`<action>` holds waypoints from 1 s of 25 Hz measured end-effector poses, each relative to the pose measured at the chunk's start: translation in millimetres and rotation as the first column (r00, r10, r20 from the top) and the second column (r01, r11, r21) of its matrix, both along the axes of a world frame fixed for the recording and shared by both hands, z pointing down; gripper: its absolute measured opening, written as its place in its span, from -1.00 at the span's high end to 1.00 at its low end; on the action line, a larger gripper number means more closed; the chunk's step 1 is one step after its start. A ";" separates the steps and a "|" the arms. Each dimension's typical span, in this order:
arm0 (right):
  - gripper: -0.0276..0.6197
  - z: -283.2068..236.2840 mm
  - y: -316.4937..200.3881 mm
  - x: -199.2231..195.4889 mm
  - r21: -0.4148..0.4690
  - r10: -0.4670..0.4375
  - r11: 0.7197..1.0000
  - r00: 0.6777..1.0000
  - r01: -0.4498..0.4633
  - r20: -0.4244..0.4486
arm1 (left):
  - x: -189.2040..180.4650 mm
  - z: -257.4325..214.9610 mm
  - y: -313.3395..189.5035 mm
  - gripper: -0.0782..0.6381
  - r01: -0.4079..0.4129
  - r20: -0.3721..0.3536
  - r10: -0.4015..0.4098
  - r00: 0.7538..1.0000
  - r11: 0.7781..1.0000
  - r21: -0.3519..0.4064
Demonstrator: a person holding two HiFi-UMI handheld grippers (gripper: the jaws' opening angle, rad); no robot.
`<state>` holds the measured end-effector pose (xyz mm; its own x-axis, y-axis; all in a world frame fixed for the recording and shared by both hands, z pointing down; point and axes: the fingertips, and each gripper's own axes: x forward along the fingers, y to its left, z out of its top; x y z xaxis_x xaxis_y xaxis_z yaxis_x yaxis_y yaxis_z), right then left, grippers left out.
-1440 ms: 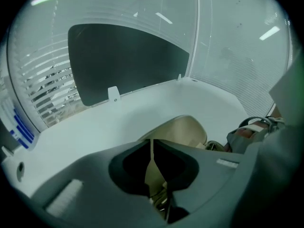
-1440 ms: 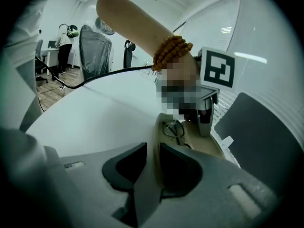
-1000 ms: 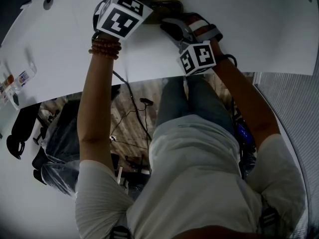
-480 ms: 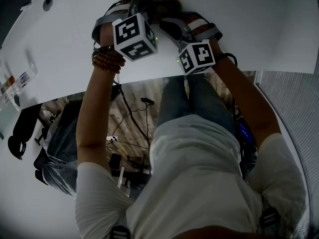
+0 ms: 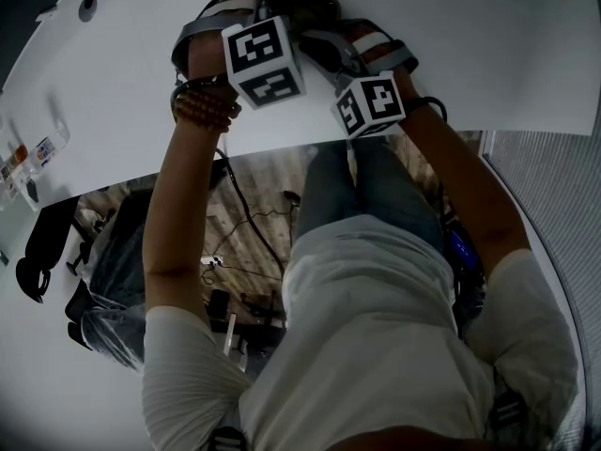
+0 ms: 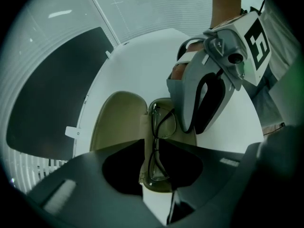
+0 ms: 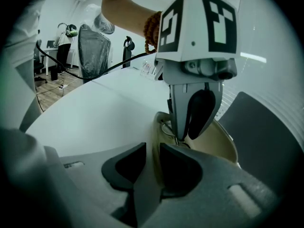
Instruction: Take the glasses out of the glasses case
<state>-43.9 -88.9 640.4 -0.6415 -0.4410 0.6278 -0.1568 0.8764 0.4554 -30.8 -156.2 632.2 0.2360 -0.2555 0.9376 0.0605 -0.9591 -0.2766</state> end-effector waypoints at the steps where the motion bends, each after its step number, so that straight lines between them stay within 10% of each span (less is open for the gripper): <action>1: 0.64 -0.2 0.1 0.0 -0.001 -0.002 1.000 1.000 0.002 0.000 | 0.4 -0.4 -0.6 0.49 -0.001 0.001 0.001 1.000 1.000 -0.004; 25: 0.71 0.7 -1.9 6.2 0.050 -0.021 0.998 0.997 0.025 -0.073 | 3.9 8.2 11.0 0.70 -0.076 0.064 0.081 0.995 0.994 -0.083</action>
<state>-37.7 -90.8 641.1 -0.6053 -0.4588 0.6505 -0.1015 0.8550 0.5085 -26.9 -145.3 640.4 0.1885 -0.1617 0.9687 0.1523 -0.9696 -0.1915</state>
